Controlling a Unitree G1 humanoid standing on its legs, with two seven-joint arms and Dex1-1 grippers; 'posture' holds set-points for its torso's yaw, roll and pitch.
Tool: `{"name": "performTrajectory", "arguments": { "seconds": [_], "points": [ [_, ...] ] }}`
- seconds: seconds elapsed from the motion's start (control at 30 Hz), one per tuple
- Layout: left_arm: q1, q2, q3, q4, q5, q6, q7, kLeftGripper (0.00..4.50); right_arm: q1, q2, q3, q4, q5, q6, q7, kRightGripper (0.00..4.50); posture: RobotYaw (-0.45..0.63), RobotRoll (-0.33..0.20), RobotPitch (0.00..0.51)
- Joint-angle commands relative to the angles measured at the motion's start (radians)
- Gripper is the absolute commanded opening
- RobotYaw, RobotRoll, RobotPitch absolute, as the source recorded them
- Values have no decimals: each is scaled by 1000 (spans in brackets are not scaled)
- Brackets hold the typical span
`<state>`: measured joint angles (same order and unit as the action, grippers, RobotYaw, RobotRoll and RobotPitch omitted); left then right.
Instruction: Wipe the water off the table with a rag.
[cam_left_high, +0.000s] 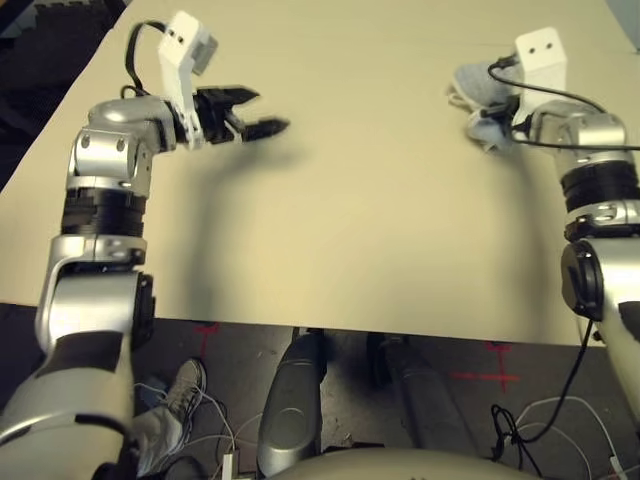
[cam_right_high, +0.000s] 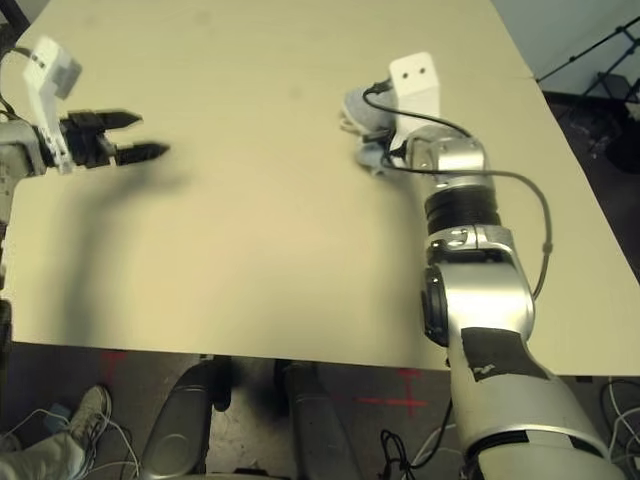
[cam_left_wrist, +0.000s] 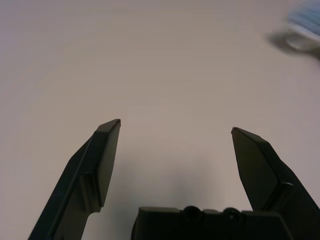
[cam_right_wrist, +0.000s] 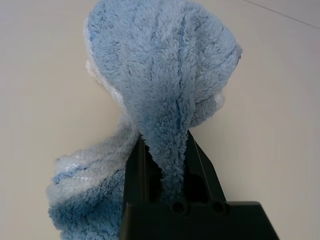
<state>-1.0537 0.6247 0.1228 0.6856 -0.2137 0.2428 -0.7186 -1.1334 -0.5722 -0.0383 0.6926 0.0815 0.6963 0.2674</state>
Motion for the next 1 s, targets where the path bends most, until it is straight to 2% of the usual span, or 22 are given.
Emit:
{"name": "performTrajectory", "arguments": {
  "seconds": [0.03, 0.2, 0.37, 0.6, 1.0],
  "points": [
    [15, -17, 59, 100, 24, -131, 137, 4500, 57, -44, -18, -98, -11, 84, 11, 214, 259, 0, 296],
    [52, -31, 85, 172, 49, -266, 254, 4500, 152, -97, -26, -222, -19, 171, 24, 214, 252, 0, 295],
    [91, -42, 102, 199, 48, -331, 317, 4500, 239, -99, -29, -330, -13, 265, 29, 214, 244, 0, 292],
    [118, -61, 90, 193, 57, -354, 317, 4500, 287, -80, -40, -406, 1, 377, 32, 213, 243, 0, 288],
    [112, -72, 90, 187, 61, -353, 311, 4500, 389, -119, -56, -467, 5, 460, 67, 213, 235, 0, 286]
  ]
}}
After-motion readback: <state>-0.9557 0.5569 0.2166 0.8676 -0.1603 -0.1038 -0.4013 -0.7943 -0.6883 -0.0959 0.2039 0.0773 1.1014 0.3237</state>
